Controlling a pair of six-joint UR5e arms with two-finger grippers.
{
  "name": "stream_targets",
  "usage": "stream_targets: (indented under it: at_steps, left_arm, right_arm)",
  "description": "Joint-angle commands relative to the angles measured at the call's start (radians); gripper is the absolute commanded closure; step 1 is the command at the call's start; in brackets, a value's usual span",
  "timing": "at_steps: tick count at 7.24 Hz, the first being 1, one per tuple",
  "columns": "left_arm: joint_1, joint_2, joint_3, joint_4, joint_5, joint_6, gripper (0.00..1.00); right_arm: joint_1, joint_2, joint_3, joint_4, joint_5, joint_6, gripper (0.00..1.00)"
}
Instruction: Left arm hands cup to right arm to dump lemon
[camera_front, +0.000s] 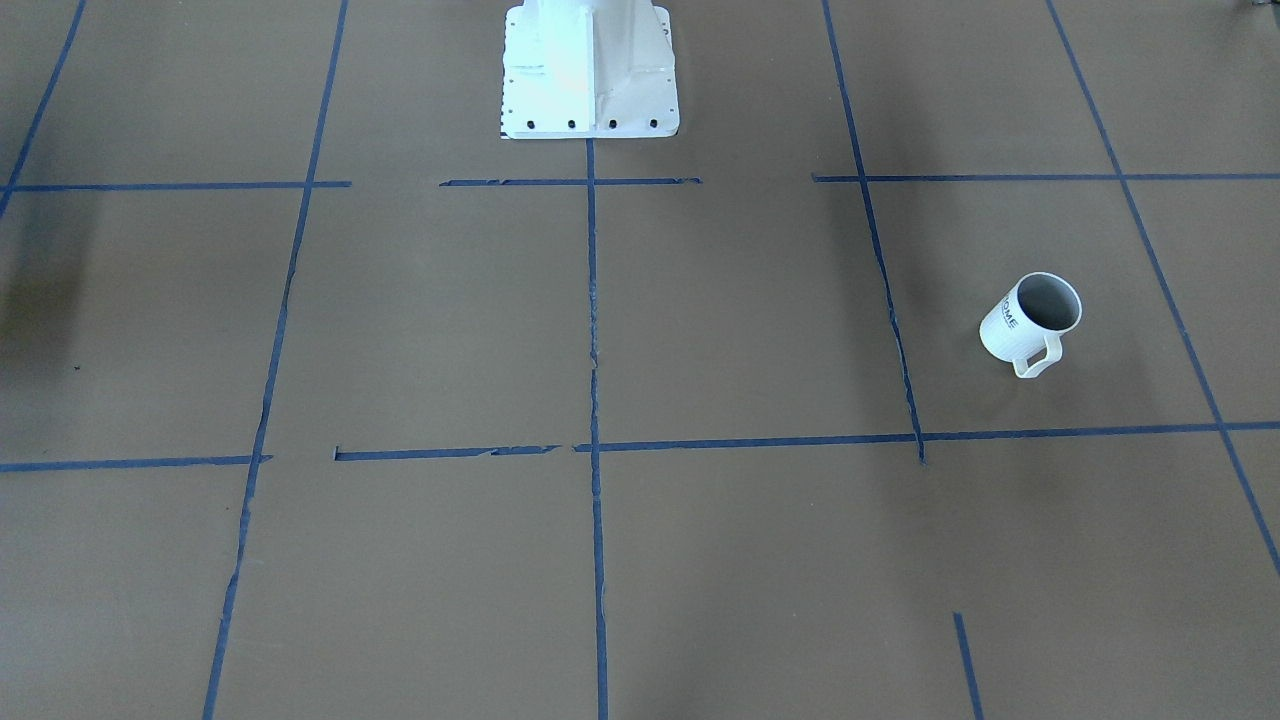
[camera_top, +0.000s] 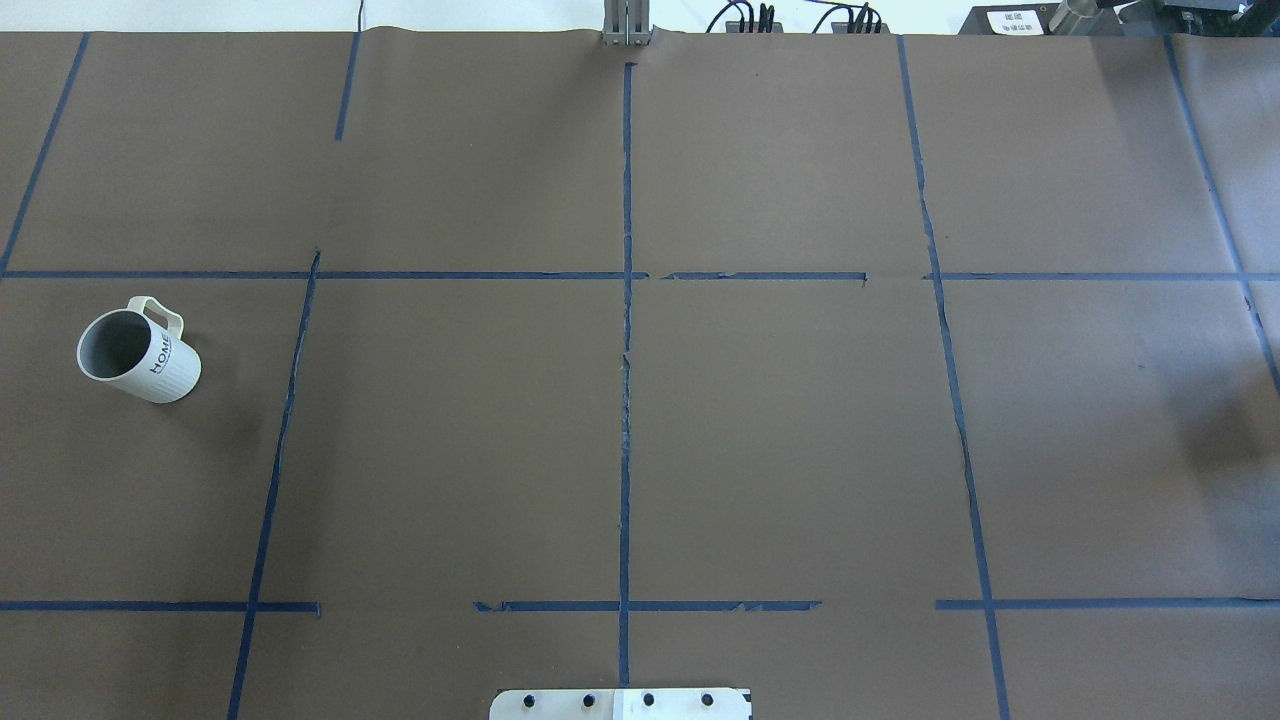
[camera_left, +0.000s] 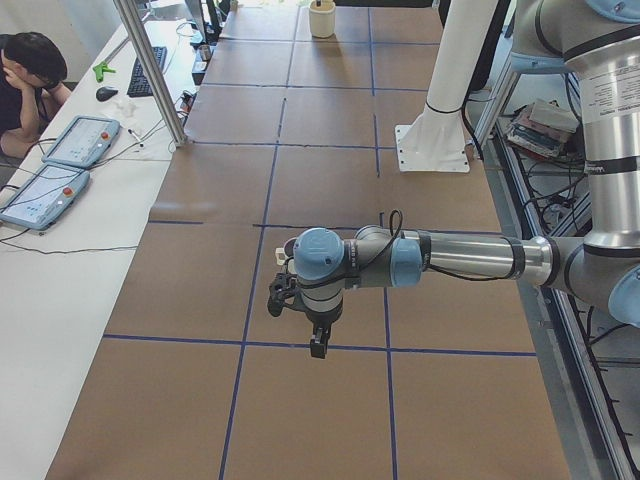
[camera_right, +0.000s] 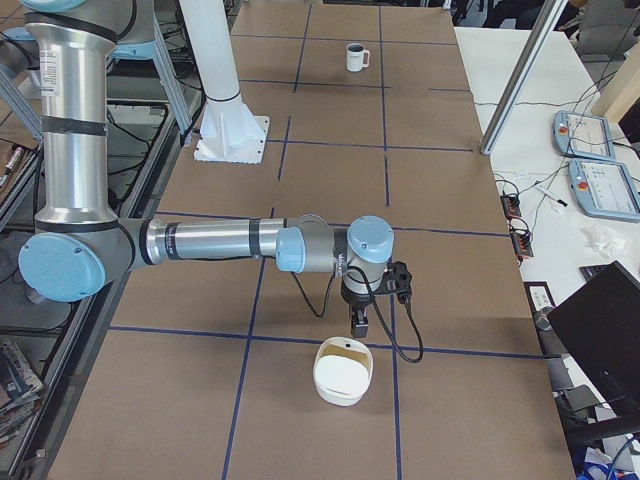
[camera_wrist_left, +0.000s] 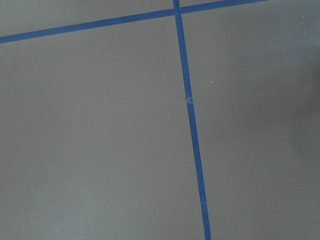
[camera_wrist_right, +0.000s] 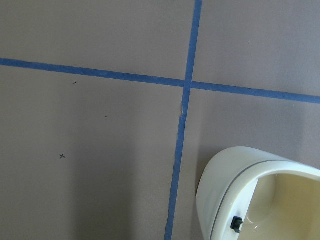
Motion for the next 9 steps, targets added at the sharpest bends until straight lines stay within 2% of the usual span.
stream_targets:
  at_steps: [1, 4, 6, 8, 9]
  left_arm:
    - [0.0, 0.0, -0.008, 0.001, 0.0, 0.0, 0.0]
    - [0.003, -0.015, -0.016, -0.002, 0.002, -0.003, 0.0]
    - [0.003, -0.124, -0.006, -0.007, 0.0, -0.004, 0.0]
    - [0.02, -0.156, -0.006, -0.018, -0.018, -0.068, 0.0]
    - [0.079, -0.15, -0.006, -0.106, -0.012, -0.105, 0.0]
  right_arm:
    - [0.0, -0.005, -0.004, 0.021, 0.001, 0.0, 0.0]
    - [0.001, 0.001, 0.007, 0.031, 0.004, 0.0, 0.0]
    - [0.0, 0.001, 0.007, 0.053, 0.003, 0.0, 0.0]
    - [0.0, 0.004, 0.0, 0.069, 0.003, 0.005, 0.0]
    - [-0.002, 0.004, 0.003, 0.069, 0.003, 0.005, 0.0]
